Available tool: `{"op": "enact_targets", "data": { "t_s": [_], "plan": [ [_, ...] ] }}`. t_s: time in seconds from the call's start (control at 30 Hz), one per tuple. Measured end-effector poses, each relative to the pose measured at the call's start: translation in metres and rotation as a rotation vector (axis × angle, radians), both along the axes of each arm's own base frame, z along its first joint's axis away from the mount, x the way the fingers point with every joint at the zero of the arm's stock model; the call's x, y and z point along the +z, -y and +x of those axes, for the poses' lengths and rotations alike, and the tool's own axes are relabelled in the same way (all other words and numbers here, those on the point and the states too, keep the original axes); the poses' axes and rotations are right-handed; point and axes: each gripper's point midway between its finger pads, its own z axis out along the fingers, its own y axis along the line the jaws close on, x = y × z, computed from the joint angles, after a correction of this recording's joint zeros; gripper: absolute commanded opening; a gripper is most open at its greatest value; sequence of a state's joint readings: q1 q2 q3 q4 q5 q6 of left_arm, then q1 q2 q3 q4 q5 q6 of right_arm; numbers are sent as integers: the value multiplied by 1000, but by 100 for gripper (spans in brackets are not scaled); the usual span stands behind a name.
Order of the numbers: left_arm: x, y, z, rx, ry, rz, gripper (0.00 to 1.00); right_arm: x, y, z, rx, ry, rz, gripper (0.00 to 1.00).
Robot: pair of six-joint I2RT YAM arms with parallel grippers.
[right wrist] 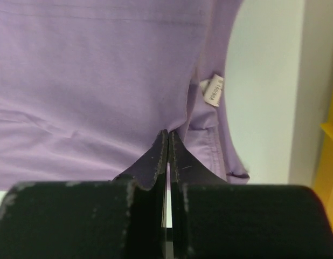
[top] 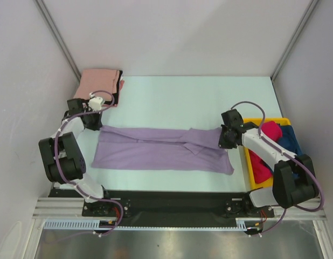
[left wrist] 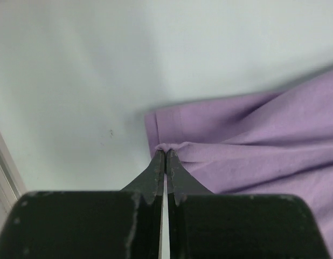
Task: Fold and stack the t-shirts
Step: Fold the tshirt
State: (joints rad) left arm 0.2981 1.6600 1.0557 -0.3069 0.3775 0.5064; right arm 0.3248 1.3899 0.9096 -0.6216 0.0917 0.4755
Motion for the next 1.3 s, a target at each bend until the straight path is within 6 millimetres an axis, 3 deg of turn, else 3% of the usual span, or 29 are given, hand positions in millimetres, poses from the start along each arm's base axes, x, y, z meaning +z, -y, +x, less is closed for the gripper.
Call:
{"op": "enact_targets", "data": {
  "t_s": [0.13, 0.47, 0.63, 0.77, 0.9, 1.0, 1.03, 1.13, 1.2, 1.3],
  "plan": [
    [-5, 1, -11, -34, -12, 13, 0, -14, 5, -10, -23, -29, -7, 0],
    [16, 2, -12, -81, 52, 48, 0, -11, 9, -8, -61, -22, 3, 0],
    [17, 2, -12, -88, 56, 52, 0, 0, 0, -15, -74, 10, 26, 0],
    [14, 2, -14, -100, 54, 61, 1, -19, -3, -26, -77, -31, 29, 0],
    [-1, 4, -26, -134, 21, 75, 2, -40, 0, -33, -90, -95, 10, 0],
    [-11, 3, -41, -158, -11, 80, 14, -45, 2, -30, -98, -104, 9, 0],
    [-11, 0, -45, -169, -17, 80, 32, -46, 3, -29, -101, -105, 9, 0],
    [-9, -8, -61, -226, -41, 75, 58, -47, 4, -28, -101, -103, 8, 0],
    [-2, -12, -74, -303, -75, 82, 61, -47, 4, -27, -99, -99, 9, 0],
    [17, -7, -88, -445, -120, 72, 76, -47, 4, -26, -93, -97, 7, 0]
  ]
}}
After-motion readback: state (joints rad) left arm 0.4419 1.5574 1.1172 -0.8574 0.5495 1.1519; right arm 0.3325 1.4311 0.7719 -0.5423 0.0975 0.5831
